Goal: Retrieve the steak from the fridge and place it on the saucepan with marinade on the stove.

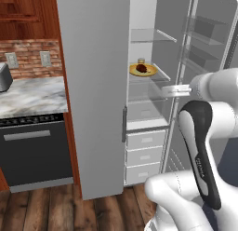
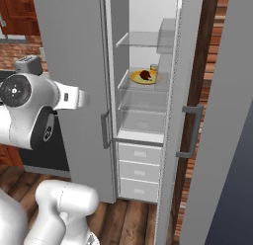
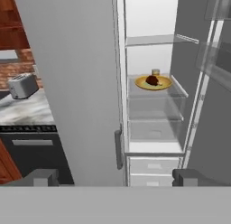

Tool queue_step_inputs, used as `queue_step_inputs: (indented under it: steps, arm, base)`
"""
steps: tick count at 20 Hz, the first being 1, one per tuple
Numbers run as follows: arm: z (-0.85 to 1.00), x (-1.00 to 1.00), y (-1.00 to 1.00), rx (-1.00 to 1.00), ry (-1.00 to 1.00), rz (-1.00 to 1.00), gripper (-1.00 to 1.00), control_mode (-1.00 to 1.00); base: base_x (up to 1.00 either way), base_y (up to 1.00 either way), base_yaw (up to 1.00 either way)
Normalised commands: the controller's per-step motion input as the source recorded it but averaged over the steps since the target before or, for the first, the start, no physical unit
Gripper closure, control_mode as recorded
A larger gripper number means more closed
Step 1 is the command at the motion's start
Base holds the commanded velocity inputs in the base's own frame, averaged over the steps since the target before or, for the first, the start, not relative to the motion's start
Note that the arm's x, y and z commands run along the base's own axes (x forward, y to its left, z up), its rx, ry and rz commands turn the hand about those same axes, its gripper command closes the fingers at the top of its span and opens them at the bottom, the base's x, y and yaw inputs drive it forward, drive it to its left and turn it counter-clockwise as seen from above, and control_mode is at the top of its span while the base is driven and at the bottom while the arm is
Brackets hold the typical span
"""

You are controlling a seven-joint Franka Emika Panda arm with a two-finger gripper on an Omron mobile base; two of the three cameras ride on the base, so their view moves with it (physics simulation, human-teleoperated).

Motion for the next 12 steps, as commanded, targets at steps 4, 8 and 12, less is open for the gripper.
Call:
queue_step_inputs:
  steps: [4,8,12]
  arm:
    - [0.01,-0.16,0.00,0.00,0.10,-0.08,-1.00,-1.00]
    - [0.00,-0.01,-0.06,0.00,0.07,0.00,-1.00,-1.00]
    - [0.01,0.00,-0.10,0.00,0.14,0.05,-1.00,-1.00]
  base:
    - [0.00,0.00,0.00]
    - [0.00,0.00,0.00]
    - [0.00,0.00,0.00]
